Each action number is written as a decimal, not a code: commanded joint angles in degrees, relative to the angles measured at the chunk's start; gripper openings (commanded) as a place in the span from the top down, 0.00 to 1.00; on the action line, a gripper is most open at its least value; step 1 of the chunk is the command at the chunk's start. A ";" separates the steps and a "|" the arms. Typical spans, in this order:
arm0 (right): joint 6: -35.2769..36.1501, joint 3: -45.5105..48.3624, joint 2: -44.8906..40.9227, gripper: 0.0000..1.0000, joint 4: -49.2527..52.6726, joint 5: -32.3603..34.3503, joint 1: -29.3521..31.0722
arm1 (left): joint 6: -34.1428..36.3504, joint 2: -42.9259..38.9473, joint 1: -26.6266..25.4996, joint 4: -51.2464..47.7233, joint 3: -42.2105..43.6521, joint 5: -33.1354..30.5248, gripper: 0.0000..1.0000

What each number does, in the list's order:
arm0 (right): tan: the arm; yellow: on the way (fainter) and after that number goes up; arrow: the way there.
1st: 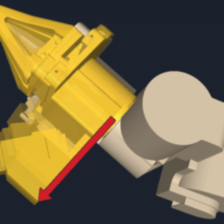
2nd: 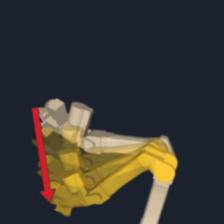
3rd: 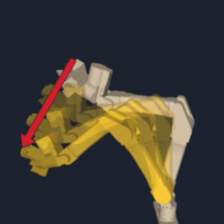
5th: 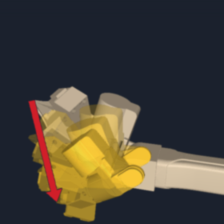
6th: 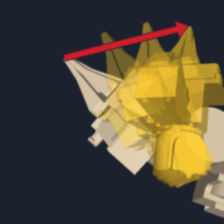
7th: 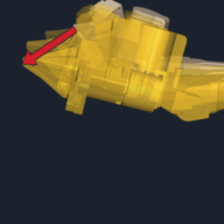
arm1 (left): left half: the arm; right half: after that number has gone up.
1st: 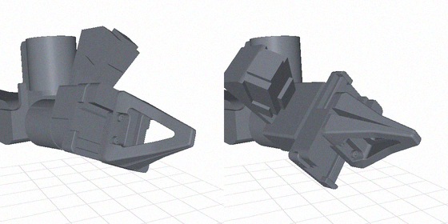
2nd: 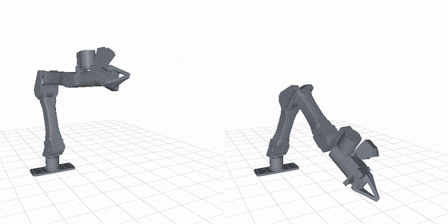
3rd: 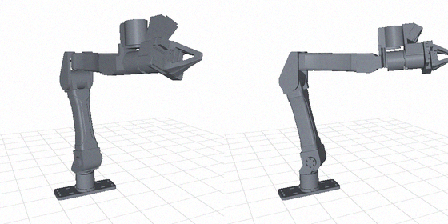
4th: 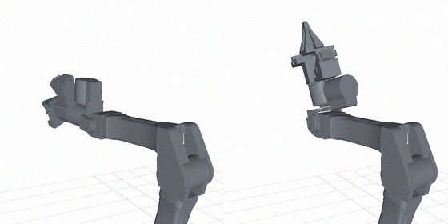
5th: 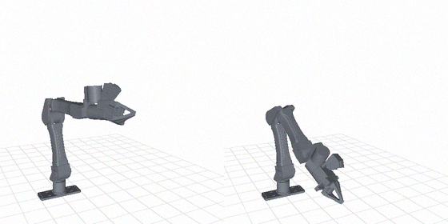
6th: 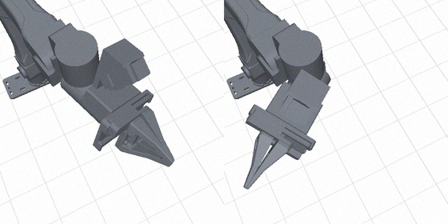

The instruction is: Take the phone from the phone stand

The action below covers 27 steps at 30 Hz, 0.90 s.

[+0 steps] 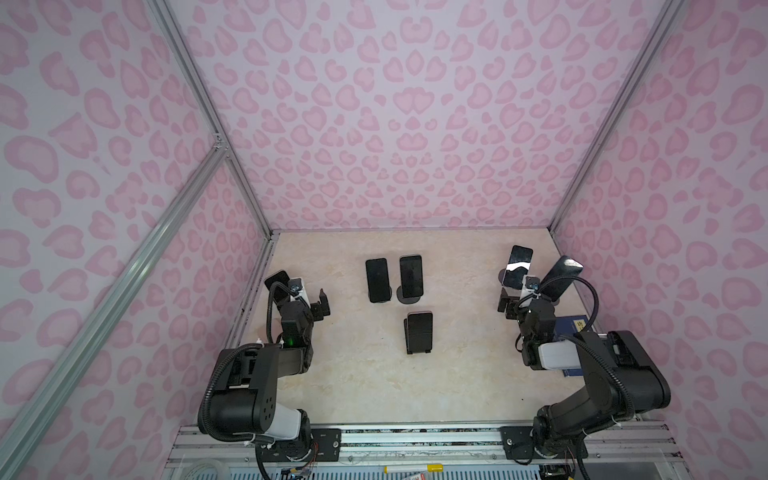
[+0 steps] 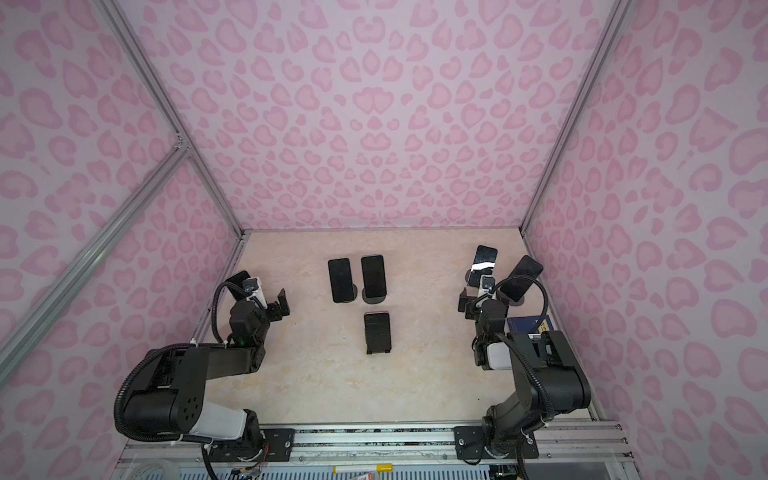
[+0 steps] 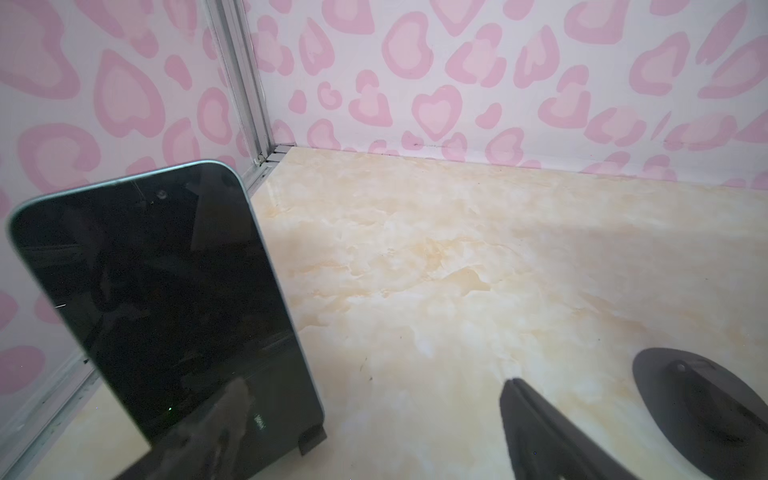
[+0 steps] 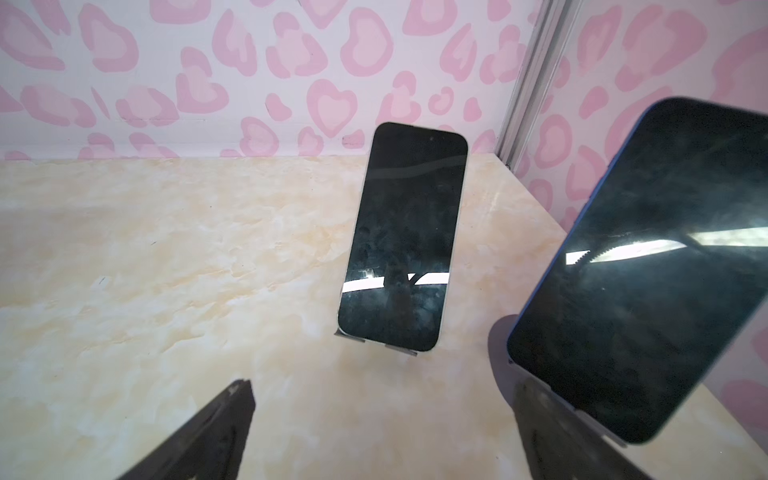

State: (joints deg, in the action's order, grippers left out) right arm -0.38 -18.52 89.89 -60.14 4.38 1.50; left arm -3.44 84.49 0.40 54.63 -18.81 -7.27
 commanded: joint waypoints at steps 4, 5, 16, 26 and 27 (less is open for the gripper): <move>0.60 0.22 0.02 0.00 -0.69 2.11 0.64 | 0.29 -0.11 -0.01 1.71 -0.02 0.32 0.02; 0.72 0.37 0.03 0.00 -0.90 2.82 0.97 | 0.33 -0.11 -0.05 1.70 0.04 0.32 0.02; 1.08 0.82 0.00 0.00 -1.80 4.23 1.55 | 0.33 -0.03 0.01 1.71 0.04 0.32 0.02; 1.11 0.90 0.11 0.00 -2.21 4.82 1.87 | 0.28 -0.03 -0.03 1.71 -0.09 0.32 0.02; 1.16 0.95 0.08 0.00 -2.42 5.02 1.94 | 0.28 -0.10 -0.05 1.70 -0.09 0.32 0.02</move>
State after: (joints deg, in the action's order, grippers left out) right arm 0.64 -18.04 89.89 -60.55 8.29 3.22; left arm -3.44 84.49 0.36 54.65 -18.81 -7.27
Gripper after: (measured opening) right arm 0.998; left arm 0.977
